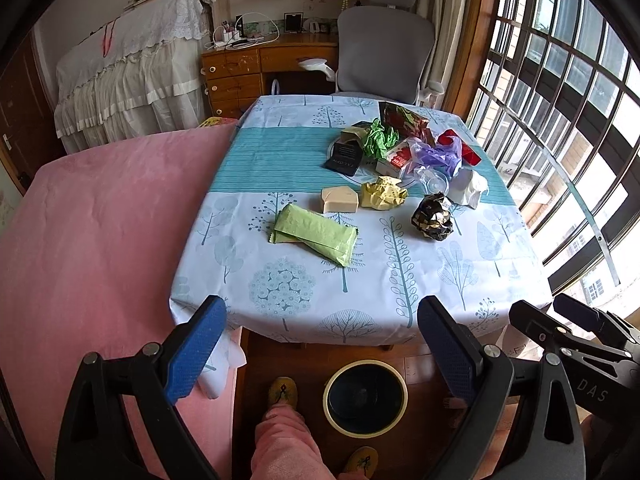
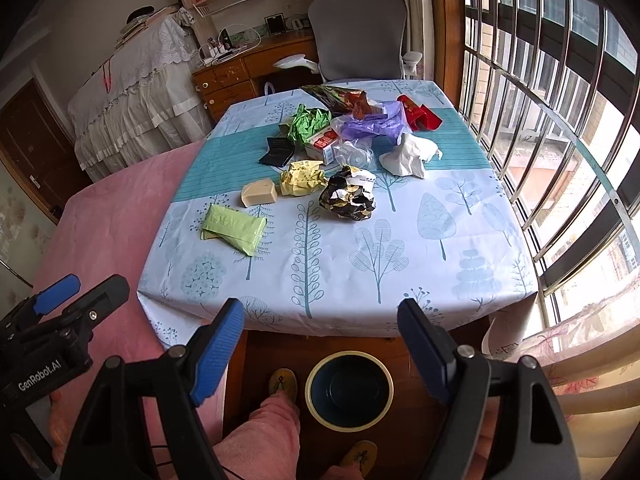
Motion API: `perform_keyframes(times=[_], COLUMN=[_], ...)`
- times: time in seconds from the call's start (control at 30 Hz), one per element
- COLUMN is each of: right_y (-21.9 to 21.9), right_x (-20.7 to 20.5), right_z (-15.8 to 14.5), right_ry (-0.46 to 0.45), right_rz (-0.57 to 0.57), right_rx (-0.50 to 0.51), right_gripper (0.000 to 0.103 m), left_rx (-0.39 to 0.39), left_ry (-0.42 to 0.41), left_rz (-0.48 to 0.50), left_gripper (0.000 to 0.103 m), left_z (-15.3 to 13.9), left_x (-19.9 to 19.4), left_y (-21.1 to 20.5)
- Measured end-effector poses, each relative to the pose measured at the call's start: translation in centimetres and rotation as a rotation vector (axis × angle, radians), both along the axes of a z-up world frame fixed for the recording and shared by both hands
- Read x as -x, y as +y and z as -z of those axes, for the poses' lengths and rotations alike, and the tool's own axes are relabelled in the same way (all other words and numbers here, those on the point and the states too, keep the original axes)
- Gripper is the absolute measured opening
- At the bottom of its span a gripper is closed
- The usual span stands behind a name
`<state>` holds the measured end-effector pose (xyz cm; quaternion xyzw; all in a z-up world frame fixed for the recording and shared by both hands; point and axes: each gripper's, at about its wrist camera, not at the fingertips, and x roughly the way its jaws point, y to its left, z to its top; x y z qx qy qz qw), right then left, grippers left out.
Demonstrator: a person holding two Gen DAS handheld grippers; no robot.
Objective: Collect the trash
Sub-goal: 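Grasp the yellow crumpled paper with the left tool while the right tool grasps the black-gold wrapper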
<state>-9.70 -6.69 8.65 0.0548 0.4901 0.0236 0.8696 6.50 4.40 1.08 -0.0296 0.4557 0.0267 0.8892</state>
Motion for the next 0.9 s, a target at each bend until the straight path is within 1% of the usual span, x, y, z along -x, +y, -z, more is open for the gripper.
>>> perform_keyframes(times=[0.07, 0.13, 0.27, 0.4, 0.53, 0.6, 0.7, 0.73, 0.8, 0.83, 0.87, 0.9], right_y=[0.1, 0.1, -0.4, -1.1, -2.3, -2.6, -2.8, -2.9, -3.3, -3.5, -3.6, -3.7], right_x=[-2.0, -4.1, -9.0, -14.5, -19.1, -20.5, -21.6, -21.7, -21.4, -21.2, -21.0, -20.8], right_z=[1.0, 2.2, 4.9, 7.6, 10.6, 11.9, 13.7, 14.2, 14.4, 14.3, 14.2, 14.2], right_ry=[0.039, 0.086, 0.165, 0.197, 0.240, 0.263, 0.309, 0.319, 0.307, 0.299, 0.295, 0.296], right_rz=[0.037, 0.082, 0.187, 0.289, 0.391, 0.431, 0.456, 0.463, 0.479, 0.486, 0.489, 0.492], right_rx=[-0.010, -0.025, -0.040, -0.038, -0.065, -0.059, -0.040, -0.043, -0.081, -0.094, -0.104, -0.110], right_gripper=[0.076, 0.073, 0.073, 0.073, 0.073, 0.073, 0.073, 0.073, 0.073, 0.072, 0.067, 0.062], left_rx=[-0.007, 0.002, -0.002, -0.013, -0.037, -0.034, -0.045, -0.052, -0.062, -0.068, -0.076, -0.077], left_ry=[0.020, 0.049, 0.110, 0.157, 0.205, 0.235, 0.275, 0.289, 0.318, 0.335, 0.352, 0.368], left_rz=[0.046, 0.103, 0.217, 0.318, 0.423, 0.477, 0.552, 0.572, 0.615, 0.636, 0.656, 0.674], left_gripper=[0.095, 0.095, 0.095, 0.095, 0.095, 0.095, 0.095, 0.095, 0.095, 0.095, 0.095, 0.089], left_z=[0.6, 1.3, 2.9, 4.8, 6.9, 8.1, 9.8, 10.4, 11.6, 12.2, 12.9, 13.5], left_x=[-2.4, -5.3, -11.4, -17.4, -23.1, -25.8, -28.9, -29.7, -31.0, -31.6, -32.0, -32.4], left_y=[0.6, 1.1, 1.9, 2.0, 0.4, -0.6, -2.3, -2.9, -4.3, -4.9, -5.6, -6.1])
